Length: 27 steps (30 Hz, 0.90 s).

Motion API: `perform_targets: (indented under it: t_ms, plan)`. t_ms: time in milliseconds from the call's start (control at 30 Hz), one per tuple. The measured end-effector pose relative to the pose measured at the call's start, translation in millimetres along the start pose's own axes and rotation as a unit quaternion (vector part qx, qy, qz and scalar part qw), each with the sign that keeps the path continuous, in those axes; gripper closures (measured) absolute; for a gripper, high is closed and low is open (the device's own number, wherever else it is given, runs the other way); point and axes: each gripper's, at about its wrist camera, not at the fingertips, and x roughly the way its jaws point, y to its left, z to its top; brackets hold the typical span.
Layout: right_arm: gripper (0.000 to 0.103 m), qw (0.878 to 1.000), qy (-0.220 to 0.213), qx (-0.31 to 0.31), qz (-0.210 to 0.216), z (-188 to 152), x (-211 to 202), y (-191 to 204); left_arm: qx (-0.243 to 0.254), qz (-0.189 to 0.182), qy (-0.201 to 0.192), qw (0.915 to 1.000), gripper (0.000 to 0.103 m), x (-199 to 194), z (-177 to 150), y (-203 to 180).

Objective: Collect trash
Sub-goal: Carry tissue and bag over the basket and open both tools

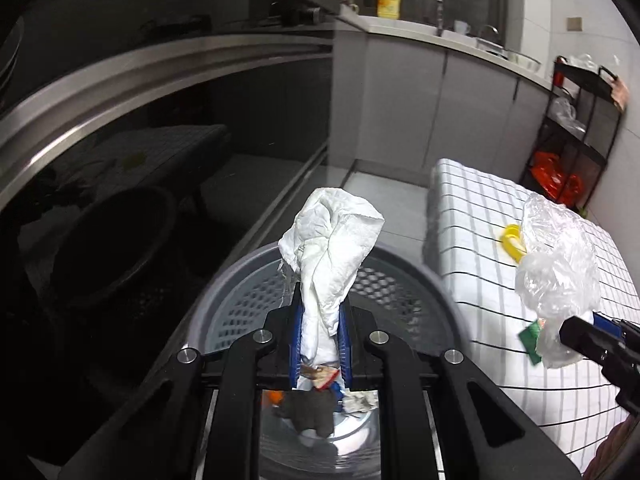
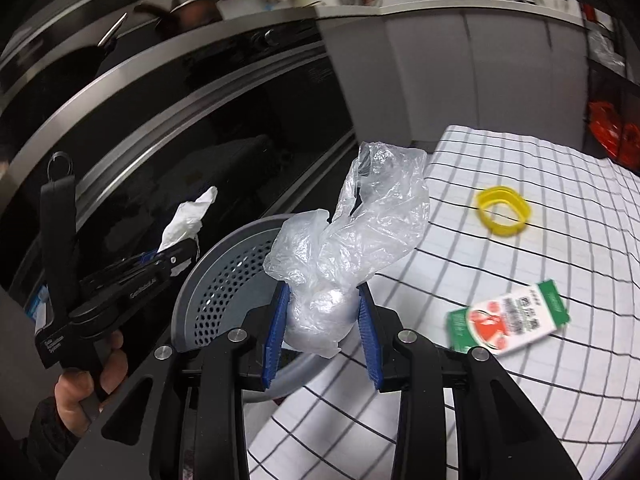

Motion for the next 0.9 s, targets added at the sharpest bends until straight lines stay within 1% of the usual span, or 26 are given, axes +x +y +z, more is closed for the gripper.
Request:
perform_targets:
  t_ms: [100,233,333,400,467,667,733,900]
  plan:
    - [0.07,1.0,0.012,-0.016,0.006,1,18,19,-0.013,0.005,0.005,0.9999,0.088,4,-3,16]
    - [0.07,0.999,0.028,-0.024,0.018,2,39,32,-0.026,0.009,0.022,0.9994,0.088,15,-7,35]
    - [0.07,0.998,0.044,-0.031,0.026,0,57,37,-0.02,0.017,0.039,0.9989,0.088,25,-10,37]
    - [0.07,0.998,0.058,-0.033,0.022,-5,72,37,-0.017,0.016,0.048,0.9986,0.088,30,-11,38]
    - [0.07,0.997,0.071,-0.025,0.031,-9,83,36,-0.014,0.014,0.053,0.9984,0.088,32,-12,38]
    - [0.069,0.996,0.081,-0.032,0.032,-18,91,45,-0.014,0.01,0.057,0.9982,0.086,34,-14,42]
    - [0.068,0.996,0.08,-0.028,0.033,-18,91,45,-0.018,0.009,0.057,0.9982,0.083,34,-14,44]
    - [0.066,0.996,0.076,-0.026,0.033,-16,90,47,-0.026,0.006,0.06,0.9978,0.083,36,-14,46]
